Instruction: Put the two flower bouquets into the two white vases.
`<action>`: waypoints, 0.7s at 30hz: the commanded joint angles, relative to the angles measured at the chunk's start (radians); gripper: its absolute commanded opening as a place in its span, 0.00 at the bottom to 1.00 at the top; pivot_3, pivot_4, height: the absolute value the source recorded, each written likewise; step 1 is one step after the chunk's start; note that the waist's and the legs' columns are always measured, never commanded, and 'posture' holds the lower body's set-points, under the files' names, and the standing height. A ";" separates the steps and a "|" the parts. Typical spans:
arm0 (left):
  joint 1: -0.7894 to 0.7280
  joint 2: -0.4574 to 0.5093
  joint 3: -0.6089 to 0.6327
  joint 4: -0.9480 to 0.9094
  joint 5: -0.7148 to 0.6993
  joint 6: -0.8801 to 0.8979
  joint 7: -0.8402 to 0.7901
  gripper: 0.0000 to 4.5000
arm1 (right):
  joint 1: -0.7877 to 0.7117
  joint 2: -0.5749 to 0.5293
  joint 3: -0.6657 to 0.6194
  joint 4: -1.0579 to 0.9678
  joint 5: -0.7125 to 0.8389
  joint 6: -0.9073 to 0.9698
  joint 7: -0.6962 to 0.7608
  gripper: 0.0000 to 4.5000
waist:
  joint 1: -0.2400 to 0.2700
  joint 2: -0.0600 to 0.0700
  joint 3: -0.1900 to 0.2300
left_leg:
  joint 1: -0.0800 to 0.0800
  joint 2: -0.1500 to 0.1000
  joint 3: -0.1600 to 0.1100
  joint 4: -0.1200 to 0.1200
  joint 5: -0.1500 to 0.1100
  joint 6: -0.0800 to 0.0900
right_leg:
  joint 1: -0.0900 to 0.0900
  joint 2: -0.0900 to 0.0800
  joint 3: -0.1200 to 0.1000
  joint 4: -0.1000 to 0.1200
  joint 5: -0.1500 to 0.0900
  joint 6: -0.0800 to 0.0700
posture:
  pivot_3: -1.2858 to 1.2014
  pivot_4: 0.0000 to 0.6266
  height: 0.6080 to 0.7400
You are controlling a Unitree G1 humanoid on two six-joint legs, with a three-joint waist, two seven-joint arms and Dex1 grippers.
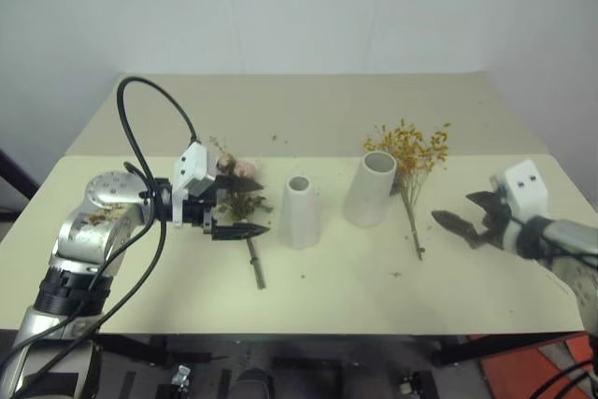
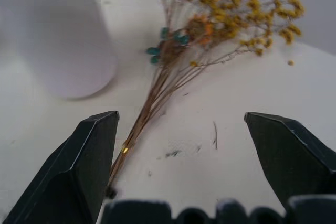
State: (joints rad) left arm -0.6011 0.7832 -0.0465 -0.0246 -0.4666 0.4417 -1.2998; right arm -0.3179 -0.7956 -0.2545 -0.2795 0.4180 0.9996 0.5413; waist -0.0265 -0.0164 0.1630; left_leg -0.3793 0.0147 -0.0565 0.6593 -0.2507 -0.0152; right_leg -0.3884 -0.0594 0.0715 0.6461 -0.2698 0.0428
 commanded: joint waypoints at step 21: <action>-0.187 -0.069 -0.044 0.082 0.031 0.038 -0.032 1.00 | -0.298 0.193 0.251 0.331 -0.158 0.116 -0.180 0.87 | -0.019 0.000 0.000 | -0.003 0.000 0.000 0.001 0.000 0.001 | -0.003 0.000 0.000 0.001 0.000 0.000 | 0.52 0.24 1.00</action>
State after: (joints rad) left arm -0.7801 0.7101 -0.1022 0.0712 -0.4337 0.4930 -1.3267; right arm -0.5961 -0.6088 -0.0048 0.0452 0.2758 1.1435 0.3709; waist -0.0459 -0.0163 0.1630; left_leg -0.3825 0.0144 -0.0569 0.6608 -0.2507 -0.0144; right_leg -0.3912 -0.0597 0.0712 0.6477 -0.2697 0.0428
